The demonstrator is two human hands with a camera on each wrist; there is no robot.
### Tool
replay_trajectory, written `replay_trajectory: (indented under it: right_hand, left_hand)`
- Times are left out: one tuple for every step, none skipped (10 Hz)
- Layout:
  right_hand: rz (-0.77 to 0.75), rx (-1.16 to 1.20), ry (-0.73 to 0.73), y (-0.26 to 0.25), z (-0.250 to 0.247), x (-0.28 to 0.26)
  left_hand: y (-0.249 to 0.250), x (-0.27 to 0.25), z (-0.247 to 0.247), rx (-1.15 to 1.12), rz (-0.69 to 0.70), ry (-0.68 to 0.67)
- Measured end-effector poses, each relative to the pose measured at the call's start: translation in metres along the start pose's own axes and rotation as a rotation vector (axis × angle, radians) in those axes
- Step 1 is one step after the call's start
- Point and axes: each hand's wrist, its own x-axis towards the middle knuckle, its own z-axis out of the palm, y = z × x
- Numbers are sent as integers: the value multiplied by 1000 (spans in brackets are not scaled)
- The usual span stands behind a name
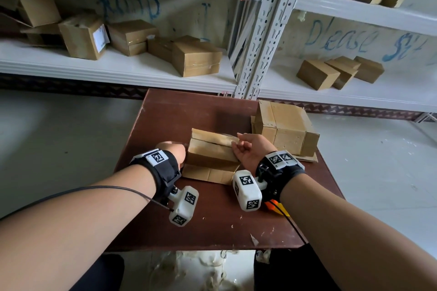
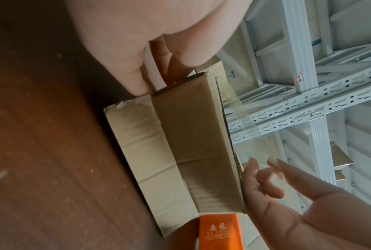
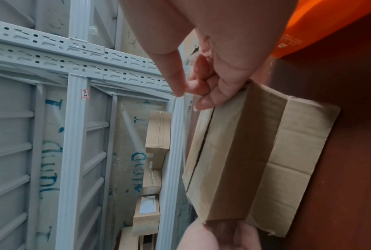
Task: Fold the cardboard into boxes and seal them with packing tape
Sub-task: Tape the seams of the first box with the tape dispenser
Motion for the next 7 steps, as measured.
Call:
replay_trajectory:
  right_hand:
    - [9,9,14,4,-4,1]
    - [28,15,22,4,-8,2]
    - [37,17,30,4,-9,6]
    - [40,6,32,8,-9,9]
    - [18,-15,35,11,-3,6]
    - [10,-46,40,14,1,4]
    - [-6,-73,25,13,3,1]
  left_hand:
    - [-3,-4,3,-54,-69,-8]
    - [3,-15,5,-179,-133,11]
    - [9,-20,8,-278,-172,34]
    - [14,-28,11,-221,-147,21]
    - [16,-38,15,-134,-118,-2]
    - [18,-47,17,-23,-59,-4]
    - [20,-56,13,51,-19,7]
